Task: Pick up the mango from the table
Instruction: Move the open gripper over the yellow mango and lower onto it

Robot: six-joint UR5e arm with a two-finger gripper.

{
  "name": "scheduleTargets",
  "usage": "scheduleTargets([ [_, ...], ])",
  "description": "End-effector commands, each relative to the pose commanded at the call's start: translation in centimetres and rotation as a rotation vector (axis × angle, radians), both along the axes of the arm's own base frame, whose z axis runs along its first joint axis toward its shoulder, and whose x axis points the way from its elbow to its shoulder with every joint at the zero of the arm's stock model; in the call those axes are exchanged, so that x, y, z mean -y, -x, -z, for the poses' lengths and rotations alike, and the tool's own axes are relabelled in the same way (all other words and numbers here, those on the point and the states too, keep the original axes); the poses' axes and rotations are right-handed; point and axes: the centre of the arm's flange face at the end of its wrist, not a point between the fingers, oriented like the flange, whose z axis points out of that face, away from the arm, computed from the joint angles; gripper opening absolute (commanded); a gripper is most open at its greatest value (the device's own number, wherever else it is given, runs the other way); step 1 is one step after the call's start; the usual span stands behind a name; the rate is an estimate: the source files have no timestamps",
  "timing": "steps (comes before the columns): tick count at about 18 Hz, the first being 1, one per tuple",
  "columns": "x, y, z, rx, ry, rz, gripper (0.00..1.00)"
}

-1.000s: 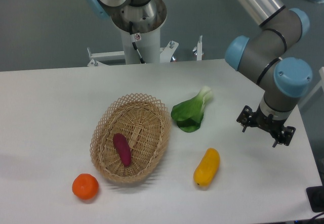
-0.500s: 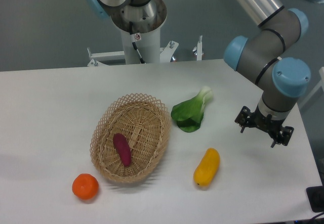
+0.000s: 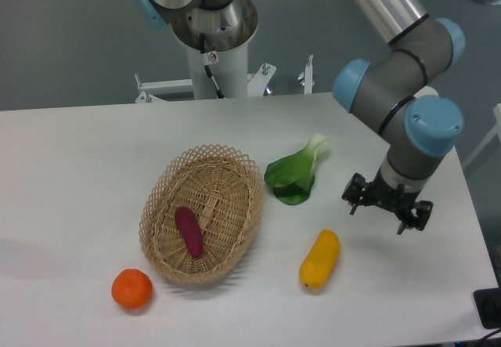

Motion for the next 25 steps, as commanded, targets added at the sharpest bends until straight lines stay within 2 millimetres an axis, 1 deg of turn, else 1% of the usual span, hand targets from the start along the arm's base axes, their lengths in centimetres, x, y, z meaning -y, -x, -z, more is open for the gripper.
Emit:
scheduleTargets([
  [4, -0.7, -0.1, 1.0, -0.011, -0.010, 0.009, 1.00],
  [7, -1.5, -0.7, 1.7, 0.000, -0.007, 0.025, 1.00],
  [9, -2.8, -1.8, 2.2, 0.007, -0.003, 0.046, 1.00],
  [11, -3.2, -2.1, 2.5, 0.013, -0.003, 0.036, 1.00],
  [14, -4.0, -2.6, 3.7, 0.028, 0.007, 0.019, 1.00],
  [21, -4.8, -3.0, 5.1, 0.048, 0.018, -0.019, 1.00],
  [23, -5.5, -3.6, 5.3, 0.050, 0.020, -0.016, 1.00],
  [25, -6.4, -4.6, 5.9, 0.057, 0.027, -0.017, 1.00],
])
